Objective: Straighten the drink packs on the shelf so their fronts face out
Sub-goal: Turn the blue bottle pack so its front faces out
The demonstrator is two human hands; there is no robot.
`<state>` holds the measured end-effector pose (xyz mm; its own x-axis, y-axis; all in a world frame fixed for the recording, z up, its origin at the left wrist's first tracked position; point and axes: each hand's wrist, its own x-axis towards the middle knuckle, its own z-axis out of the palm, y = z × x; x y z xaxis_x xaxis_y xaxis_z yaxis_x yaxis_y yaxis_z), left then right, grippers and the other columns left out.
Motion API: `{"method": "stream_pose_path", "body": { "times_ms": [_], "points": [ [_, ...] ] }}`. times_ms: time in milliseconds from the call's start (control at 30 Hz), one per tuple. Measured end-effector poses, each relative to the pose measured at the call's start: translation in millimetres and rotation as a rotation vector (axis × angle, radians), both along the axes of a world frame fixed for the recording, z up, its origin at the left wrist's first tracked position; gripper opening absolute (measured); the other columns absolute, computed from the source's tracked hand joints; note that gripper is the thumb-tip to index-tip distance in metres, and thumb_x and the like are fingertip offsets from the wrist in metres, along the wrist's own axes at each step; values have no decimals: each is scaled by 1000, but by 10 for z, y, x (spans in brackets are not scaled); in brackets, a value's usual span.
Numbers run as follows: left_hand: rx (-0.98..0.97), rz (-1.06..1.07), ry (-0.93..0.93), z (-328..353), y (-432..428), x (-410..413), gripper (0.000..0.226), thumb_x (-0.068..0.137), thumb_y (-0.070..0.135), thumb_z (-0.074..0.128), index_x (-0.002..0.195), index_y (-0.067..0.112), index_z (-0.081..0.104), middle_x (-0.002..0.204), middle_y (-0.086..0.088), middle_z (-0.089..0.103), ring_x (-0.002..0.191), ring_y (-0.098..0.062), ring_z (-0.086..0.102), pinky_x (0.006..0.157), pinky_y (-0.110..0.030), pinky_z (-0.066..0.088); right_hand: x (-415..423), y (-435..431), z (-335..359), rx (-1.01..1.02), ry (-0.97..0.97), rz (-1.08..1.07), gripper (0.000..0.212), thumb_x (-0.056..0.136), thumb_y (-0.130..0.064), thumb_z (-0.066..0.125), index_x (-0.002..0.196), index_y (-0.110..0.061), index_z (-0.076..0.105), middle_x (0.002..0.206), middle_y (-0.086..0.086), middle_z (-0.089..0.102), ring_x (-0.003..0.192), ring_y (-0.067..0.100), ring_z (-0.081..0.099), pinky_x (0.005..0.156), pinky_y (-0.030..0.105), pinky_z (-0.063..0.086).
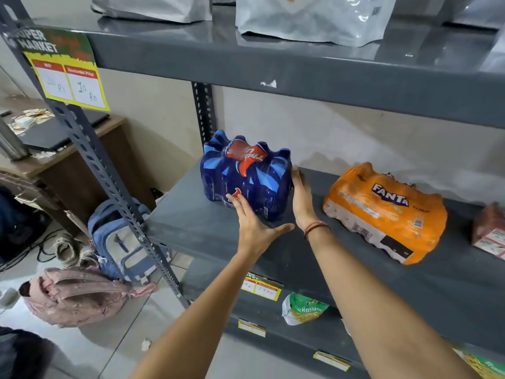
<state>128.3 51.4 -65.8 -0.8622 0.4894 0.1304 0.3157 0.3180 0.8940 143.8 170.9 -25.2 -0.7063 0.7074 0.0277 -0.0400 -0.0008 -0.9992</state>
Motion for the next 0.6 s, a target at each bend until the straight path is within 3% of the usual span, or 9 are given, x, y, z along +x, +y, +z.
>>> {"method": "stream_pose_path", "body": {
  "times_ms": [67, 167, 233, 267, 333, 400, 500, 600],
  "points": [
    [0, 14, -13, -12, 36, -47, 151, 47, 56, 84, 145, 12, -22, 155, -7, -28, 142, -13, -21, 116, -27, 1, 58, -20, -12, 46, -28, -14, 33, 95, -54, 38, 114, -32, 55, 106, -18, 58, 88, -10, 52, 56, -2, 42],
    [59, 31, -14, -57, -29, -233, 151, 43, 55, 87, 146, 18, -17, 160, -5, -3, 146, -18, 4, 118, -34, 16, 145, -49, -42, 73, -26, -65, 26, 95, -50, 43, 94, -30, 59, 91, -22, 57, 79, -11, 54, 56, -5, 38],
    [101, 2, -7, -76, -144, -433, 141, 43, 52, 88, 148, 25, -2, 152, 1, 30, 135, -10, 34, 107, -20, 33, 204, -92, -82, 132, -20, -99, 47, 95, -50, 43, 91, -8, 64, 87, -8, 62, 78, -2, 58, 62, 2, 42],
    [86, -35, 5, -75, -219, -545, 134, 43, 51, 88, 147, 28, 6, 142, 8, 43, 125, -3, 44, 97, -9, 37, 225, -128, -104, 167, -11, -111, 50, 95, -50, 42, 86, -5, 64, 84, -2, 64, 77, 2, 58, 64, 6, 42],
    [-11, -131, 26, -65, -382, -782, 120, 45, 49, 89, 143, 31, 22, 124, 18, 55, 108, 5, 51, 80, 4, 34, 253, -263, -116, 240, 30, -138, 46, 96, -48, 42, 60, -23, 54, 65, -11, 58, 63, -1, 51, 59, 10, 38],
    [-152, -191, 39, -22, -544, -1004, 97, 47, 51, 87, 130, 28, 42, 111, 19, 59, 100, 1, 56, 71, 6, 32, 245, -445, -122, 333, 57, -157, 47, 94, -51, 41, 50, -33, 38, 52, -14, 45, 54, -1, 43, 55, 15, 33],
    [-269, -185, 33, 37, -754, -1230, 62, 55, 46, 85, 109, 25, 62, 101, 10, 67, 90, -9, 62, 66, -2, 39, 217, -744, -209, 490, 65, -135, 40, 94, -50, 37, 58, -37, 48, 62, -10, 48, 62, 2, 48, 63, 22, 35],
    [-195, -133, -21, 85, -899, -1268, 52, 64, 33, 84, 110, 19, 65, 104, 1, 71, 99, -19, 66, 84, -24, 49, 147, -944, -306, 537, 1, -19, 58, 95, -51, 32, 95, -7, 70, 93, 10, 67, 91, 17, 61, 83, 28, 45]
  ]
}}
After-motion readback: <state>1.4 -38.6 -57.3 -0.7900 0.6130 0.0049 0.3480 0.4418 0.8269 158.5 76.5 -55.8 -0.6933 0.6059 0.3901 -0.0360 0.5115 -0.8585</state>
